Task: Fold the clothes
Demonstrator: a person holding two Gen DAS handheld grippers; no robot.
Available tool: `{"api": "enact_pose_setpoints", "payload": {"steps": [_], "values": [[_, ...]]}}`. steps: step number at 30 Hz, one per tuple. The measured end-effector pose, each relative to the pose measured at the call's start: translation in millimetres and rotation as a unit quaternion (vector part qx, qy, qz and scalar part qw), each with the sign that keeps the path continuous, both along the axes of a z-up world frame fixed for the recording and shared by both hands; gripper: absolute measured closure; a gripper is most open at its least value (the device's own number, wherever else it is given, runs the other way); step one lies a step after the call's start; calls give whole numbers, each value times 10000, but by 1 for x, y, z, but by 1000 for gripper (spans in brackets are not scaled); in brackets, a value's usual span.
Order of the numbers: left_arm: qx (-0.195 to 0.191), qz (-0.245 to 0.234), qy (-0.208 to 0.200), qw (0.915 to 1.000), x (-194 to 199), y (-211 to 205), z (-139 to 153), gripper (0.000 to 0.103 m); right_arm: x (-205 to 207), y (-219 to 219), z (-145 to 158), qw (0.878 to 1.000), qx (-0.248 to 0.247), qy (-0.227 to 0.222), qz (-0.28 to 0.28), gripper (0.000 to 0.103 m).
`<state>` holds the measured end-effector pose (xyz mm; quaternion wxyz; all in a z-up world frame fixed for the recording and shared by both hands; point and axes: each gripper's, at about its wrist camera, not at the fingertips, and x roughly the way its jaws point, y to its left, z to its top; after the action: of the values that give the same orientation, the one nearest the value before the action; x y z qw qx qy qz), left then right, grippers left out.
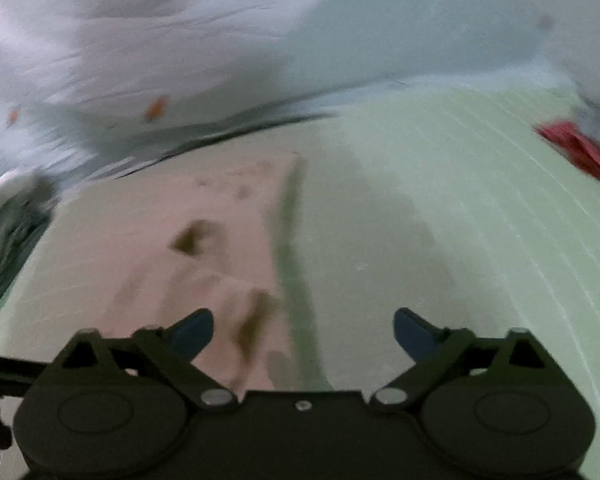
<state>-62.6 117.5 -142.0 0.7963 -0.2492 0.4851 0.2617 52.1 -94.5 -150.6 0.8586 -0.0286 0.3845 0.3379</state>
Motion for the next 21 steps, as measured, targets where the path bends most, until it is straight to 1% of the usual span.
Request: {"api": "enact_pose_setpoints", "payload": {"steps": [1, 2, 3, 4, 6, 7, 8, 9, 10, 11, 13, 16, 19, 21], "values": [[-15, 46, 4, 10000, -3, 1, 0, 23, -1, 9, 0, 9998, -21, 9, 197, 19], [-32, 78, -23, 10000, -8, 3, 2, 23, -1, 18, 0, 9993, -28, 41, 376, 30], [-41, 105, -49, 9999, -11, 4, 3, 23, 0, 26, -2, 9987, 27, 186, 469, 41], [-26, 121, -72, 9999, -14, 3, 5, 23, 1, 34, -5, 9979, 75, 334, 541, 45], [58, 150, -114, 9998, -20, 2, 10, 23, 5, 43, -13, 9967, 103, 650, 484, 50], [117, 166, -128, 9997, -22, 1, 14, 23, 7, 47, -17, 9957, 122, 794, 466, 58], [174, 184, -143, 9996, -24, 1, 17, 23, 8, 49, -21, 9948, 165, 867, 501, 63], [223, 205, -159, 9994, -27, 2, 21, 23, 8, 49, -23, 9939, 215, 933, 552, 75], [268, 231, -173, 9992, -30, 1, 24, 23, 9, 48, -25, 9929, 261, 993, 600, 89], [298, 268, -183, 9990, -33, 0, 27, 22, 9, 47, -25, 9923, 290, 1027, 627, 93], [348, 342, -200, 9986, -39, -3, 32, 22, 7, 39, -22, 9902, 494, 1164, 587, 95], [322, 444, -200, 9983, -49, -8, 34, 22, 6, 26, -17, 9850, 875, 1420, 449, 96], [253, 489, -195, 9983, -60, -21, 36, 22, -4, 11, -11, 9804, 1076, 1613, 349, 96], [227, 478, -188, 9984, -68, -32, 37, 22, -14, 1, -6, 9796, 1115, 1638, 339, 96]]}}
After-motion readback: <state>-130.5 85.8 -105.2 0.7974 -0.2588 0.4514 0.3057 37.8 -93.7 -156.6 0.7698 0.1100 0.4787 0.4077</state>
